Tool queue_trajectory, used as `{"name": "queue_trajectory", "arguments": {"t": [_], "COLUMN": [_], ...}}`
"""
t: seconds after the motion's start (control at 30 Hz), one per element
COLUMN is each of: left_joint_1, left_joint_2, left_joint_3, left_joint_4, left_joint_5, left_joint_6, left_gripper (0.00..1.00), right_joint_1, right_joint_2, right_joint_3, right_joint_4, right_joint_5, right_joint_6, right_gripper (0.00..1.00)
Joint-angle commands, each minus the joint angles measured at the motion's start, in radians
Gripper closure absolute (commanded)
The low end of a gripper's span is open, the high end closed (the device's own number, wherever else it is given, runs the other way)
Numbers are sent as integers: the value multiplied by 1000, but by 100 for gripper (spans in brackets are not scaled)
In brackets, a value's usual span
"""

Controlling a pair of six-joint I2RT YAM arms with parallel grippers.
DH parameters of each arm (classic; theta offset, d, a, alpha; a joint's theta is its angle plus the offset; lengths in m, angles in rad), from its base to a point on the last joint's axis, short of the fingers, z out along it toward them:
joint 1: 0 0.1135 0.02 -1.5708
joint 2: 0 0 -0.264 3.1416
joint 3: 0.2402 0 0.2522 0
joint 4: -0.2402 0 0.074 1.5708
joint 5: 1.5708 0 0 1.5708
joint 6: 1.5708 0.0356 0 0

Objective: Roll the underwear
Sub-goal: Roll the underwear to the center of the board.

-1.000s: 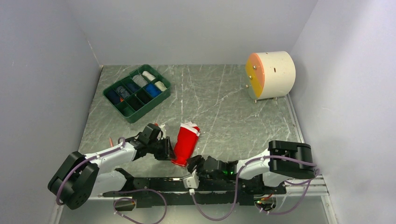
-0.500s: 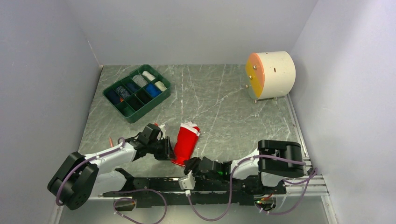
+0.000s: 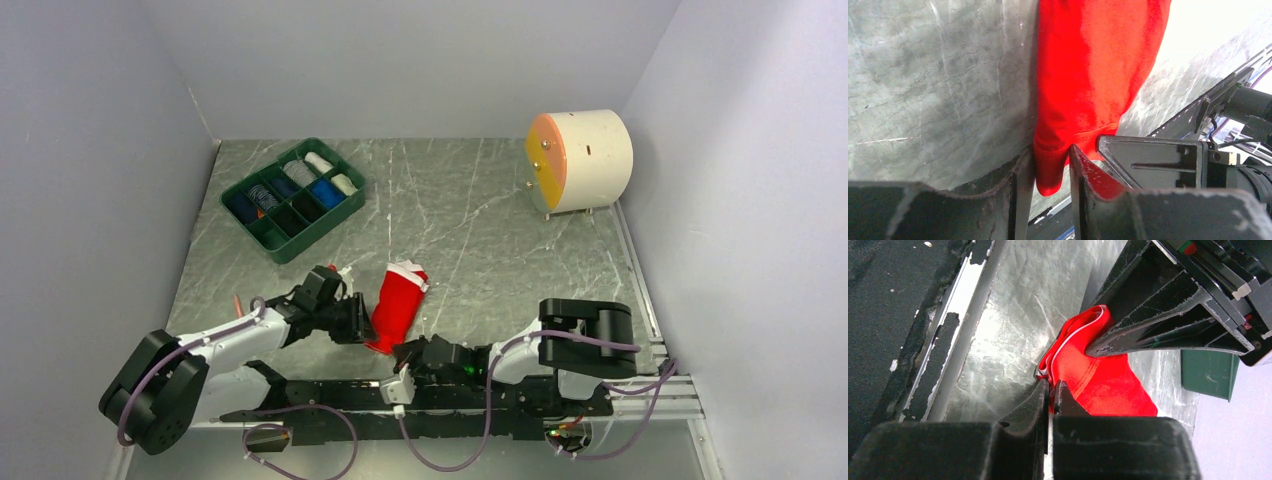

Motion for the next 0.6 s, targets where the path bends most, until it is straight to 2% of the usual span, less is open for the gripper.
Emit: {"name": "queue_trajectory", "arguments": {"t": [0.0,0.1,0.17,0.27,0.4,0.57], "left_joint_1": [3,3,3,3,3,3], "left_joint_2": [-10,-40,-65,-108,-151,-169], "left_joint_3": [-45,-34,-25,-28,-83,-188], "left_joint_4": [-52,-83,-114,-140,-96,50], "left_joint_5": [-70,-95,-120,-153,-121,-84], "left_joint_6": [8,-1,-8,-35,-115,-256], "left_gripper": [56,38,29,18,17,23], "right_joint_1": [-17,-65,-129,-180,-204,-214], "right_joint_2": [4,-43,-82,-124,-135,-127], "right_joint_3": [7,16,30,36,7,-23], "right_joint_4": [8,-35,-71,-67,7,61], "right_joint_5": [-12,-115,-239,-333,-358,-374], "right_joint_6": [42,124,197,296,365,405], "right_gripper": [100,100,100,100,100,100]}}
